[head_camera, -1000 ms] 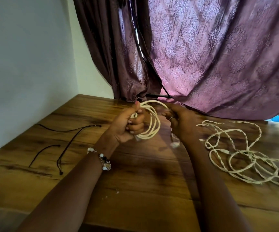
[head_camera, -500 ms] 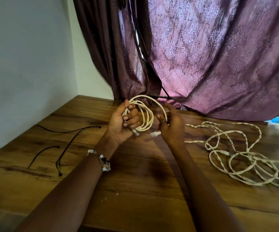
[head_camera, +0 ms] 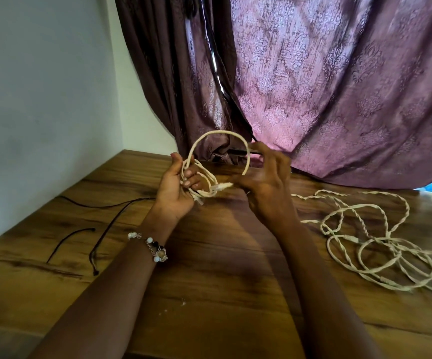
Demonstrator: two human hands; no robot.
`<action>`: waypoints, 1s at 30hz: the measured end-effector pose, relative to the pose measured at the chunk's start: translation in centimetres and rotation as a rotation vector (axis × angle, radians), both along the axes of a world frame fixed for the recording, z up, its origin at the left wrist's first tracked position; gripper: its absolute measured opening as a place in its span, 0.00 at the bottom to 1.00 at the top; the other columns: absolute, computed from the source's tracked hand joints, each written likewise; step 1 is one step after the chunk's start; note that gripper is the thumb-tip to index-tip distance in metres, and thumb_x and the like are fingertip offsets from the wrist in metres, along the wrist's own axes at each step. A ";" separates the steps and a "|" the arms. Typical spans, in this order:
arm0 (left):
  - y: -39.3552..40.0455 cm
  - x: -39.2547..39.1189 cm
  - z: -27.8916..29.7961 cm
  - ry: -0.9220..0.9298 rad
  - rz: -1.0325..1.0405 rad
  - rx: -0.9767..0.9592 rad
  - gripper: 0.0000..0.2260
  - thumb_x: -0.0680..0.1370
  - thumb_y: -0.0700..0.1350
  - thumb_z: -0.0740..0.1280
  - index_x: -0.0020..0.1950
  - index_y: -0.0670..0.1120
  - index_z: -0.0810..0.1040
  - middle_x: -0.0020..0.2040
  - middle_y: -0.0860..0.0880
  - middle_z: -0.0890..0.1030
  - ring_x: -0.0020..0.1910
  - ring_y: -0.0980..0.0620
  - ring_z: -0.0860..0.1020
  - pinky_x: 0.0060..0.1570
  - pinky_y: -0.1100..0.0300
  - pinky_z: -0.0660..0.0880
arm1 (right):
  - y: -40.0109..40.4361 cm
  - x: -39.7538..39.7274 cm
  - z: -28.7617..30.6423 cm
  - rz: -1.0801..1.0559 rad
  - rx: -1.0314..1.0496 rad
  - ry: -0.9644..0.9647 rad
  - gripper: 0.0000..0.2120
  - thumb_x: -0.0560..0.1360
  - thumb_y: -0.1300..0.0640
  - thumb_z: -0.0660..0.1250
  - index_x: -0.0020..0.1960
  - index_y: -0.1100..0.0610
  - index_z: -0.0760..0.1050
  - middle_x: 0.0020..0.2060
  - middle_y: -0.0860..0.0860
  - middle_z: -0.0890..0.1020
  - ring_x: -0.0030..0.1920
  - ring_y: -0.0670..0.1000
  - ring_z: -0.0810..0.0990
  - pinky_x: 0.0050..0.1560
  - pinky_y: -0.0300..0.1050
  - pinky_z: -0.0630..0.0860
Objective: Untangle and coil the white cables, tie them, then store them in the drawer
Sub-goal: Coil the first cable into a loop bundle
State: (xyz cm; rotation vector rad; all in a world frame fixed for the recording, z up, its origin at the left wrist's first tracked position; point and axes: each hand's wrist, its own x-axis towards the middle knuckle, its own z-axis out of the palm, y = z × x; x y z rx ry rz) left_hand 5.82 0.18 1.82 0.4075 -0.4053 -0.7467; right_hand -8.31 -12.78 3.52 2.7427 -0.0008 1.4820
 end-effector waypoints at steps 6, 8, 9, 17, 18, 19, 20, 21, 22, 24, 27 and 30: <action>-0.8 -1.8 -0.2 -0.227 -0.057 0.313 0.19 0.81 0.54 0.52 0.49 0.41 0.75 0.25 0.51 0.70 0.19 0.57 0.66 0.23 0.68 0.64 | -1.0 0.2 0.0 0.122 0.102 -0.154 0.11 0.73 0.57 0.63 0.51 0.56 0.81 0.42 0.54 0.81 0.46 0.54 0.76 0.46 0.47 0.67; -1.1 -2.3 -0.4 -0.296 -0.068 0.376 0.20 0.82 0.55 0.52 0.51 0.41 0.76 0.28 0.49 0.73 0.20 0.55 0.68 0.23 0.66 0.67 | -0.7 0.1 0.0 0.180 0.277 -0.154 0.12 0.74 0.54 0.63 0.48 0.58 0.83 0.36 0.54 0.82 0.38 0.52 0.78 0.39 0.51 0.72; -1.2 -2.5 -0.5 -0.323 -0.068 0.389 0.20 0.82 0.54 0.53 0.52 0.40 0.77 0.29 0.49 0.74 0.21 0.55 0.70 0.24 0.65 0.68 | -0.7 0.1 0.0 0.199 0.402 -0.128 0.11 0.74 0.53 0.65 0.47 0.58 0.83 0.34 0.53 0.83 0.36 0.52 0.79 0.37 0.52 0.74; -1.2 -2.7 -0.6 -0.370 -0.008 0.471 0.17 0.82 0.51 0.56 0.52 0.39 0.77 0.29 0.48 0.75 0.21 0.54 0.70 0.24 0.65 0.68 | -0.6 0.0 0.2 0.200 0.651 -0.161 0.04 0.72 0.61 0.71 0.46 0.57 0.83 0.35 0.45 0.82 0.36 0.44 0.79 0.39 0.36 0.73; -1.2 -2.5 -0.6 -0.391 0.035 0.508 0.15 0.81 0.50 0.58 0.51 0.40 0.78 0.29 0.47 0.76 0.21 0.54 0.71 0.24 0.65 0.68 | -0.9 -0.2 0.3 0.163 0.553 -0.202 0.05 0.71 0.61 0.71 0.46 0.58 0.83 0.38 0.45 0.81 0.39 0.44 0.78 0.42 0.32 0.71; -1.1 -2.4 -0.7 -0.415 0.087 0.544 0.13 0.81 0.49 0.59 0.51 0.41 0.78 0.29 0.47 0.77 0.21 0.54 0.72 0.25 0.64 0.68 | -1.3 -0.3 0.4 0.153 0.480 -0.235 0.06 0.71 0.61 0.72 0.47 0.58 0.83 0.41 0.46 0.81 0.43 0.46 0.79 0.45 0.31 0.70; -1.2 -2.3 -0.7 -0.431 0.147 0.574 0.11 0.81 0.48 0.60 0.50 0.41 0.77 0.29 0.48 0.79 0.21 0.54 0.73 0.26 0.63 0.68 | -1.8 -0.4 0.4 0.180 0.460 -0.236 0.06 0.70 0.60 0.72 0.47 0.57 0.83 0.45 0.48 0.81 0.47 0.49 0.79 0.49 0.34 0.72; -1.2 -2.2 -0.7 -0.431 0.203 0.585 0.09 0.81 0.47 0.61 0.49 0.42 0.77 0.29 0.48 0.80 0.21 0.54 0.73 0.26 0.63 0.68 | -2.1 -0.7 0.6 0.230 0.485 -0.203 0.07 0.70 0.58 0.72 0.48 0.56 0.83 0.49 0.49 0.80 0.51 0.50 0.79 0.53 0.37 0.73; -1.2 -2.0 -0.6 -0.425 0.262 0.585 0.08 0.80 0.46 0.62 0.49 0.42 0.76 0.29 0.49 0.80 0.21 0.55 0.73 0.27 0.62 0.68 | -2.4 -0.9 0.6 0.288 0.537 -0.136 0.07 0.70 0.55 0.72 0.47 0.54 0.83 0.53 0.49 0.78 0.55 0.50 0.78 0.56 0.41 0.74; -1.0 -1.7 -0.5 -0.479 0.368 0.582 0.06 0.80 0.44 0.63 0.49 0.42 0.74 0.27 0.50 0.78 0.21 0.55 0.71 0.27 0.61 0.67 | -2.5 -1.4 0.8 0.421 0.659 0.038 0.11 0.71 0.48 0.70 0.45 0.55 0.83 0.58 0.52 0.75 0.60 0.48 0.75 0.60 0.44 0.73; -0.6 -1.6 -0.7 -0.787 0.479 0.654 0.08 0.80 0.44 0.63 0.42 0.44 0.73 0.24 0.51 0.75 0.22 0.54 0.70 0.25 0.61 0.67 | -1.9 -1.6 0.7 0.546 0.845 0.018 0.24 0.72 0.38 0.66 0.39 0.61 0.81 0.49 0.59 0.80 0.48 0.52 0.80 0.52 0.50 0.76; -0.8 -2.2 -1.1 -1.061 0.451 0.701 0.08 0.81 0.43 0.62 0.41 0.48 0.72 0.25 0.54 0.77 0.24 0.53 0.73 0.26 0.59 0.69 | -1.8 -0.7 0.3 0.098 0.557 -0.148 0.20 0.68 0.40 0.70 0.47 0.56 0.77 0.47 0.54 0.76 0.47 0.51 0.74 0.46 0.48 0.70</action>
